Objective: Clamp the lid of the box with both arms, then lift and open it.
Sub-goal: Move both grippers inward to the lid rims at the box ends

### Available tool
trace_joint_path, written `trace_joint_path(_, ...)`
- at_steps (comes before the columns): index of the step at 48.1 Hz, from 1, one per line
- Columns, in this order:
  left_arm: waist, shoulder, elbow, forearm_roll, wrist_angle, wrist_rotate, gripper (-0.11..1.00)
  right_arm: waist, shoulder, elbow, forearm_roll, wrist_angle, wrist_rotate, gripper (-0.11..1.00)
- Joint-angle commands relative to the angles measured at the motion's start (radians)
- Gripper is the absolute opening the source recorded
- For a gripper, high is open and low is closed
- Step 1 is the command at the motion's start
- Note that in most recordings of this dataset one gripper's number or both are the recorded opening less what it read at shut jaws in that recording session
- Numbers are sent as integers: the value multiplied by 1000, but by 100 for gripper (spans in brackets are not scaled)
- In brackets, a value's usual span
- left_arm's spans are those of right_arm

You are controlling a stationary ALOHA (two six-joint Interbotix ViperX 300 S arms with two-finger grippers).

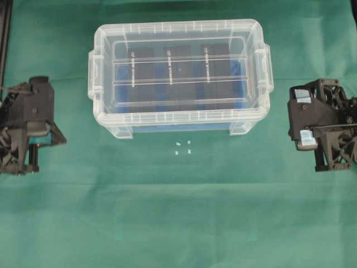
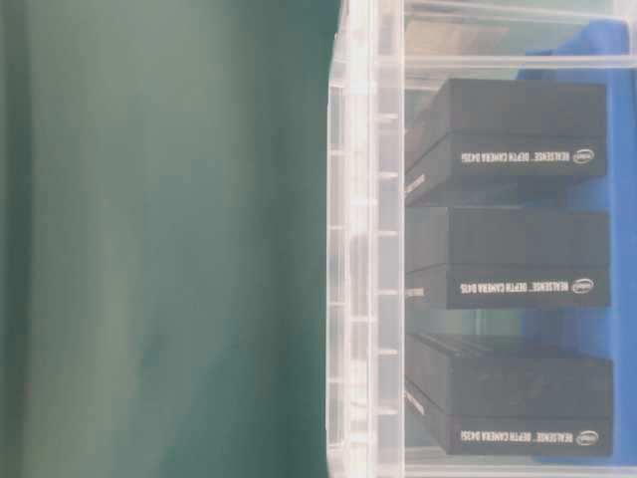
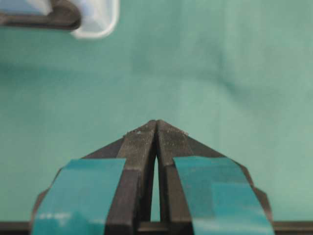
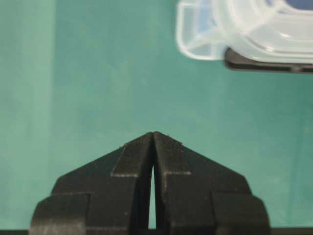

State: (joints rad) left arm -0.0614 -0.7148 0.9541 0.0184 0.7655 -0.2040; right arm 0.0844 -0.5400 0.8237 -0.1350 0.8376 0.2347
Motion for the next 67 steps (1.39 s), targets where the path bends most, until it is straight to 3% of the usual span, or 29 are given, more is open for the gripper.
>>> trace_joint_path(1,44,2,-31,9,31,6,1,-11,-8,-31,-51,14,-2,1)
trace_joint_path(12,149,3,-43,8,54,110,1,-75,-9,-40,-117,34,-31,1)
trace_joint_path(34,356,84,-86,3,63,322,1,-305,-5,-55,-107,21,-238,1)
trace_joint_path(50,411,160,-135,0,92,394,1,-399,51,-87,-49,0,-383,1)
trace_joint_path(67,422,160,-135,-3,94,396,1,-425,77,-103,-31,-5,-426,1)
